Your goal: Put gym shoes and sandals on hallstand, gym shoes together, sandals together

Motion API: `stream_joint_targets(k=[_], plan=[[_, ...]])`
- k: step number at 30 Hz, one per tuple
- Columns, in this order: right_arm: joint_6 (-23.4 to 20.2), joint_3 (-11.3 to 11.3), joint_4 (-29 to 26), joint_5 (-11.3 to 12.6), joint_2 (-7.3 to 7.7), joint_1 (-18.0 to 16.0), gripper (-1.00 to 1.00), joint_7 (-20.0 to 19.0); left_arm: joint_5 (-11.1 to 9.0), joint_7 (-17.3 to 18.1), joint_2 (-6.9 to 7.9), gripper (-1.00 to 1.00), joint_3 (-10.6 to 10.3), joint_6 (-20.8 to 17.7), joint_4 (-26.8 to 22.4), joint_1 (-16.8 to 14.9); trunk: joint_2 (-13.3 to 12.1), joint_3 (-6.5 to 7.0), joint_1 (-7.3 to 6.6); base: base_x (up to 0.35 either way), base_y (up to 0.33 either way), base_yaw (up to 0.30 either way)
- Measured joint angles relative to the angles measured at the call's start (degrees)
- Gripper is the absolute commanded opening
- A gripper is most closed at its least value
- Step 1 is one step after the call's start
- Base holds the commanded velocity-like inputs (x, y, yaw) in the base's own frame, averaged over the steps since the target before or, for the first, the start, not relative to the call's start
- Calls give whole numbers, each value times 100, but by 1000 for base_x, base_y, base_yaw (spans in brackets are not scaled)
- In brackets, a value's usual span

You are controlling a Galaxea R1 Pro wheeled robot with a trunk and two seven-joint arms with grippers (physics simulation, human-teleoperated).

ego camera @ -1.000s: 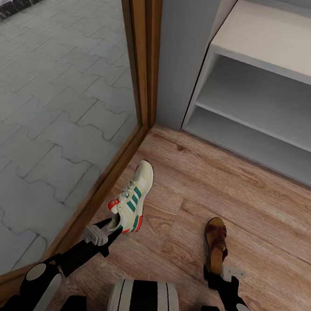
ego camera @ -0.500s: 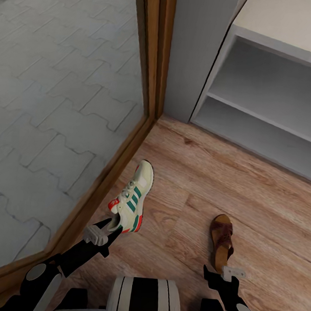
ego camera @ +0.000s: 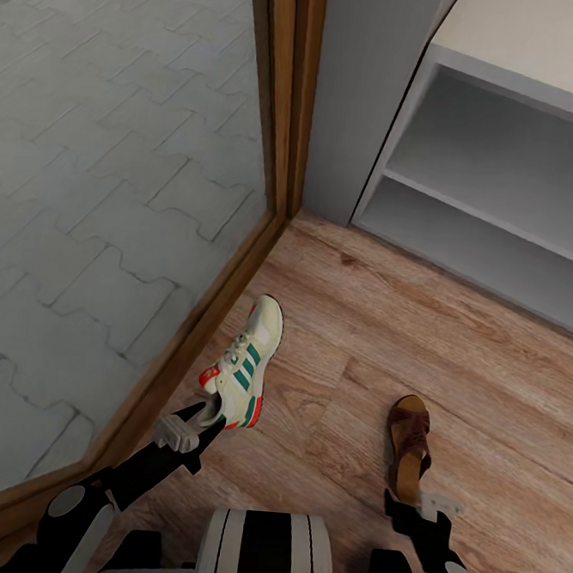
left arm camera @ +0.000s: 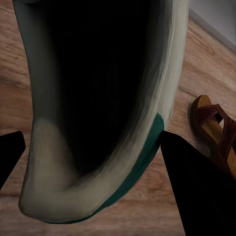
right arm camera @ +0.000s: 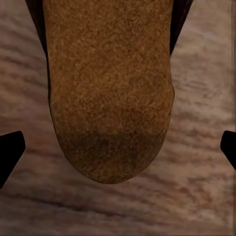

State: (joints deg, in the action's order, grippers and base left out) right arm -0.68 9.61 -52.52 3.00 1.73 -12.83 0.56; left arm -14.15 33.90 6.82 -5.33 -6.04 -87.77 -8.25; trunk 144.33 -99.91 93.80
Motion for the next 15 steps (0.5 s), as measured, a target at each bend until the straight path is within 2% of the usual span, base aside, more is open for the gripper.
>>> stream_joint_targets(k=[6,13,15], plan=[[1,22,0,-4,-5,1,100,0,0,2,0,-100,-1,2,0,-1,0,-9,0,0,0,-151],[4,25,1,-4,-6,0,100,0,0,5,0,-100,0,0,0,0,0,-12,0,0,0,-28],[4,23,0,-4,-6,0,100,0,3,3,0,-100,0,1,0,0,3,-56,5,0,0,-5]])
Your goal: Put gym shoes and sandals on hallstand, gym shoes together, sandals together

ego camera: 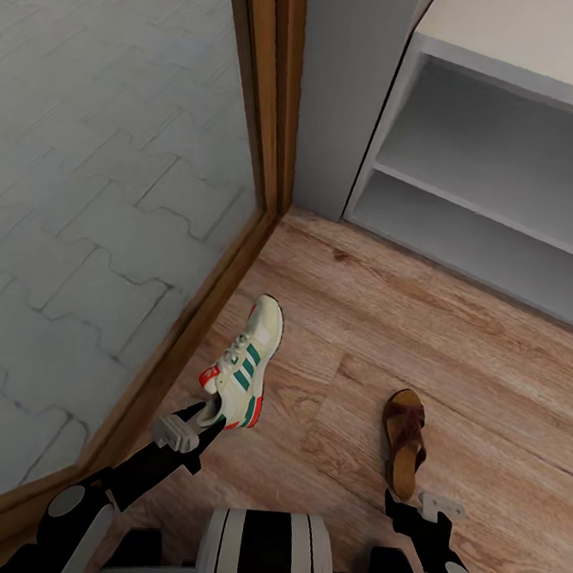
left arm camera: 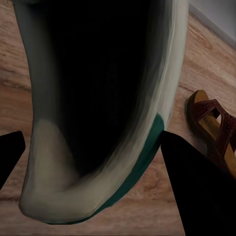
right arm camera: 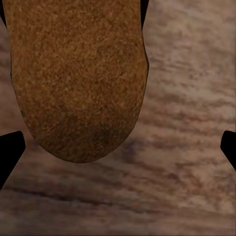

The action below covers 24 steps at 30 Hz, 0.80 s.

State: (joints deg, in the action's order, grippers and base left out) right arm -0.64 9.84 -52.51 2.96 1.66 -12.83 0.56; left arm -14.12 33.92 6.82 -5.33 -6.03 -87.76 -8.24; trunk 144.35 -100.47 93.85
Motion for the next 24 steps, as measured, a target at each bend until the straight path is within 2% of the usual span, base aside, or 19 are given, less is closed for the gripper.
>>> stream_joint_targets(k=[12,19,24], plan=[[0,-1,2,-2,-8,0,100,0,-3,-1,0,-100,3,-1,0,0,2,-23,2,0,0,1],[0,-4,0,-2,-9,-1,100,0,-3,4,0,-100,5,-2,-1,1,1,-25,2,0,0,151],[0,0,0,-2,-9,0,100,0,-3,3,1,-100,1,2,0,2,2,-27,2,20,0,39]])
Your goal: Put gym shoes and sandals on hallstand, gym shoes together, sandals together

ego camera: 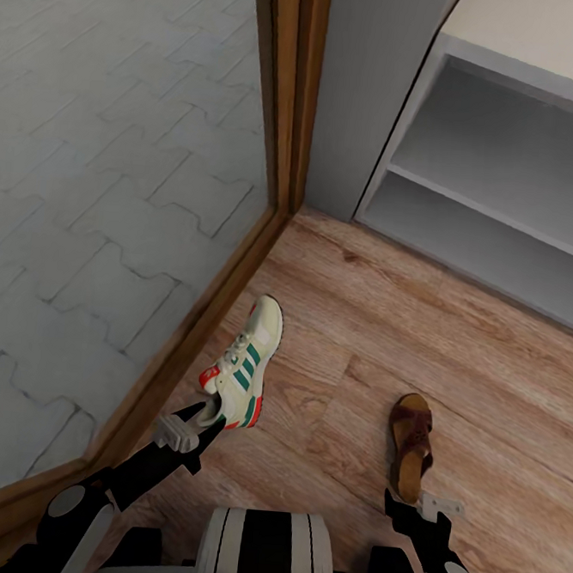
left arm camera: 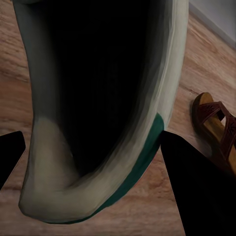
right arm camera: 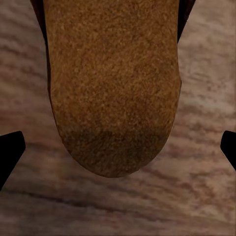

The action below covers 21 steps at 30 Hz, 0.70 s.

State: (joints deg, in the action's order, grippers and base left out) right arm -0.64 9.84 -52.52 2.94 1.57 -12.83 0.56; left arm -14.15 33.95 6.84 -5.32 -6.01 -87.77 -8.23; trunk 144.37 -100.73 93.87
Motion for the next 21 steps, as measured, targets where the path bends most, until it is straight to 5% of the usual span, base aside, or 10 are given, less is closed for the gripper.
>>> stream_joint_targets(k=[17,18,21], plan=[[0,3,0,0,0,0,100,0,-1,-2,0,-100,7,-1,0,-1,0,0,0,33,0,2],[0,3,0,0,0,0,-100,0,-1,-2,0,-100,7,0,0,-1,0,0,0,0,0,0],[108,3,-3,-6,0,0,-100,0,0,1,5,-100,8,-2,0,-2,0,0,0,0,0,0]])
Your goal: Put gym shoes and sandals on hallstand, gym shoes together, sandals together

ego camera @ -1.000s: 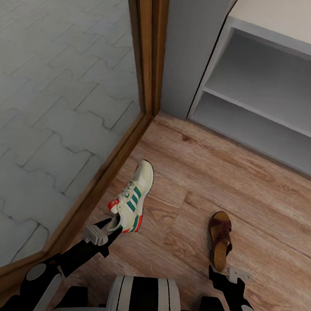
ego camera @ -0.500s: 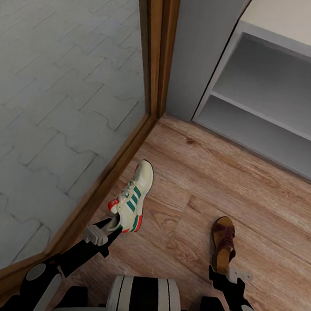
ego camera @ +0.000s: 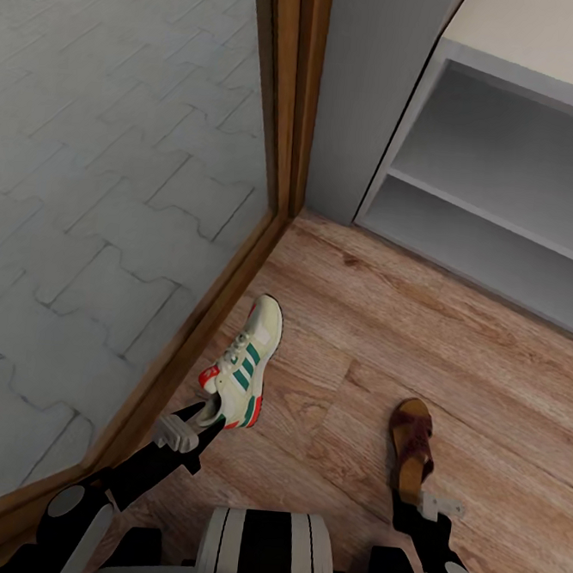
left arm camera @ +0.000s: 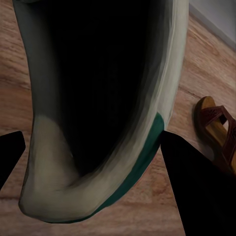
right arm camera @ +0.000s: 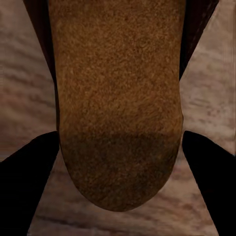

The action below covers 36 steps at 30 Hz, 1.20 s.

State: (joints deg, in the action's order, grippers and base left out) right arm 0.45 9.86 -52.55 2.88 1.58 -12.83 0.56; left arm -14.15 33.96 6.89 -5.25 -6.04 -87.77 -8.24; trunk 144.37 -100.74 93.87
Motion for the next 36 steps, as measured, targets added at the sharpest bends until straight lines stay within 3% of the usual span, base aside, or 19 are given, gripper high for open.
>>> stream_joint_targets(k=[36], plan=[[66,5,-11,-9,0,0,-100,-4,0,-8,2,-100,-5,1,0,6,0,0,0,0,0,0]])
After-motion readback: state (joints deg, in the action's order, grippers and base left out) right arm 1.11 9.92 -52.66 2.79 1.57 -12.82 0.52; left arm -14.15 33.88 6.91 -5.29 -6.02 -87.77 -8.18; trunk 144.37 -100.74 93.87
